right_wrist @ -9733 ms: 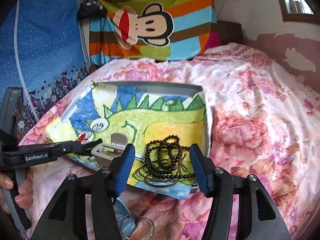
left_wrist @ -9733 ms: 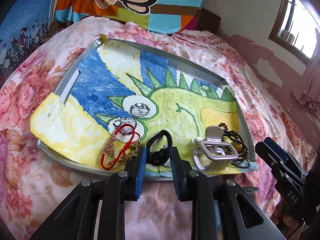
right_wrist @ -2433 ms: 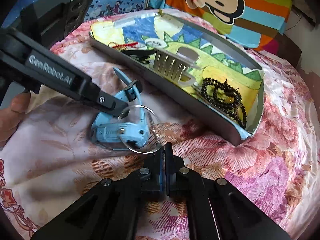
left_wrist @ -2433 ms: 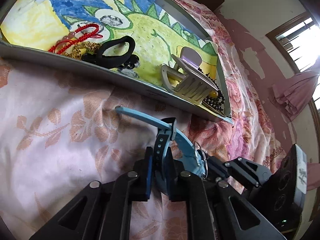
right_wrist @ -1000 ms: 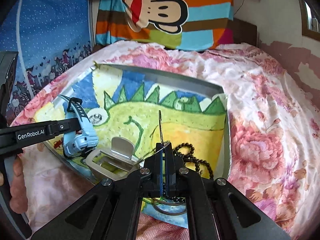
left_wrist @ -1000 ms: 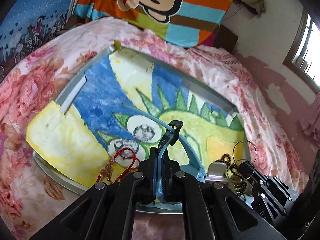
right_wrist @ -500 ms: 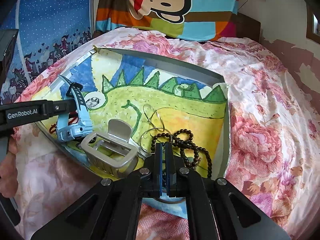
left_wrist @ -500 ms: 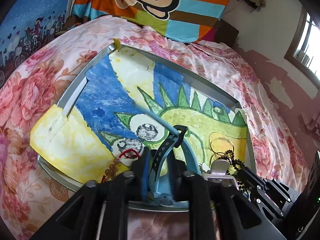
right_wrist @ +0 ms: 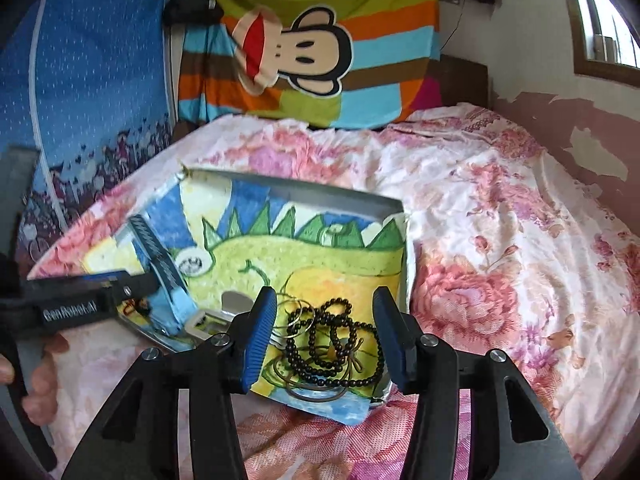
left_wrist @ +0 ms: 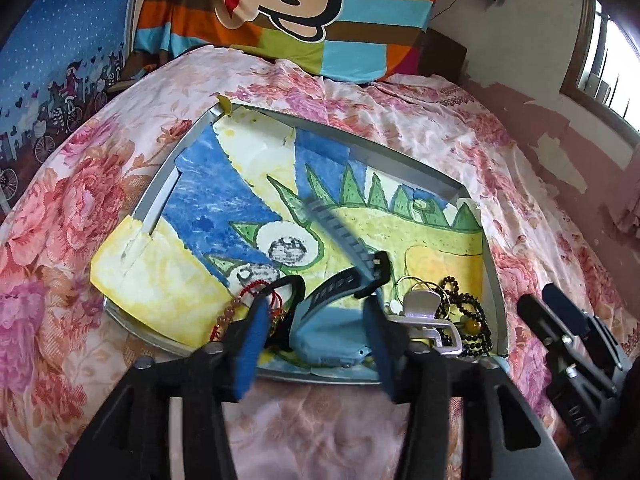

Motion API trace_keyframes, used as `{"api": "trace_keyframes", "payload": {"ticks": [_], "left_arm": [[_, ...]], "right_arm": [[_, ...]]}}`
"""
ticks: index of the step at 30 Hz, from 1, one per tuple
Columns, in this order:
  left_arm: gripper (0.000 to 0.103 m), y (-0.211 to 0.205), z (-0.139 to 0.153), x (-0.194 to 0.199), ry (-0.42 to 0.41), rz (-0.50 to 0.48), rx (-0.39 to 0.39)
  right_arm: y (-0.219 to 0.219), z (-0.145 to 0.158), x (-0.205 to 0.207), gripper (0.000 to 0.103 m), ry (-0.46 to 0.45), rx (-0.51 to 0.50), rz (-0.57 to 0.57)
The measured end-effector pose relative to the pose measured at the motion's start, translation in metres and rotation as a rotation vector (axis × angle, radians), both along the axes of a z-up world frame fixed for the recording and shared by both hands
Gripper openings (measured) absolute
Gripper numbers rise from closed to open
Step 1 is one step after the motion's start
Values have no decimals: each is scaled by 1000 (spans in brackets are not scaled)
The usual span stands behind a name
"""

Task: Organize jewelry
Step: 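Open both tools to release the watch and ring into the tray, then withdraw both open tools from the tray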

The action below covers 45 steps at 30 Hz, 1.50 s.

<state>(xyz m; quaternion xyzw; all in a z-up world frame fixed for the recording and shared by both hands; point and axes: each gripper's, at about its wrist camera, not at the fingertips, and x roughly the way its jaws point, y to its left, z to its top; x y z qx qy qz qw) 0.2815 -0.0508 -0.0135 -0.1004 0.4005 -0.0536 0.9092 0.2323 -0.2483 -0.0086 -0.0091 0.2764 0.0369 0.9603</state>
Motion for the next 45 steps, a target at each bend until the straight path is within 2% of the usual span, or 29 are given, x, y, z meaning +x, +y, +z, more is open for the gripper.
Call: {"api": "trace_keyframes", "payload": {"ticks": [2, 7, 9, 13, 18, 28, 33, 37, 45], "left_arm": [[72, 1, 1, -4, -14, 4, -16], [77, 3, 5, -13, -34, 6, -49], [84, 5, 9, -19, -58, 21, -57], [91, 9, 23, -36, -130, 52, -65], [99, 17, 44, -61, -232, 84, -37], [103, 26, 71, -123, -390, 121, 66], [103, 29, 74, -156, -424, 113, 102], [103, 34, 74, -179, -449, 108, 101], [103, 40, 71, -216, -470, 115, 113]], "right_arm": [[-2, 4, -3, 50, -15, 1, -5], [-5, 9, -10, 51, -34, 4, -10], [-6, 12, -13, 58, -51, 11, -12], [-6, 18, -24, 66, -93, 28, -16], [-8, 25, -41, 79, -134, 71, -22], [-6, 41, -101, 102, -256, 123, -13], [2, 48, -131, 102, -306, 114, 7], [8, 48, -156, 102, -325, 103, 19], [15, 43, -194, 102, -336, 104, 16]]}}
